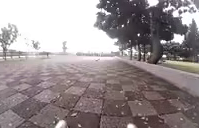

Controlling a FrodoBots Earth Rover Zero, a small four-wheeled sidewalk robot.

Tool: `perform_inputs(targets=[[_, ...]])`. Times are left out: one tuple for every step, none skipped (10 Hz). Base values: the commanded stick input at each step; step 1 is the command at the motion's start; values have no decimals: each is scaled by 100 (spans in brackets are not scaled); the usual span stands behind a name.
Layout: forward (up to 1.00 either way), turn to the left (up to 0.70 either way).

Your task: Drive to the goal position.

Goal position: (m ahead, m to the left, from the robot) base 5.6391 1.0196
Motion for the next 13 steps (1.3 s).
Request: perform_inputs(targets=[[70, 0], [70, 0], [70, 0], [70, 0], [70, 0], [70, 0], [70, 0], [70, 0], [70, 0], [70, 0], [70, 0], [70, 0], [70, 0]])
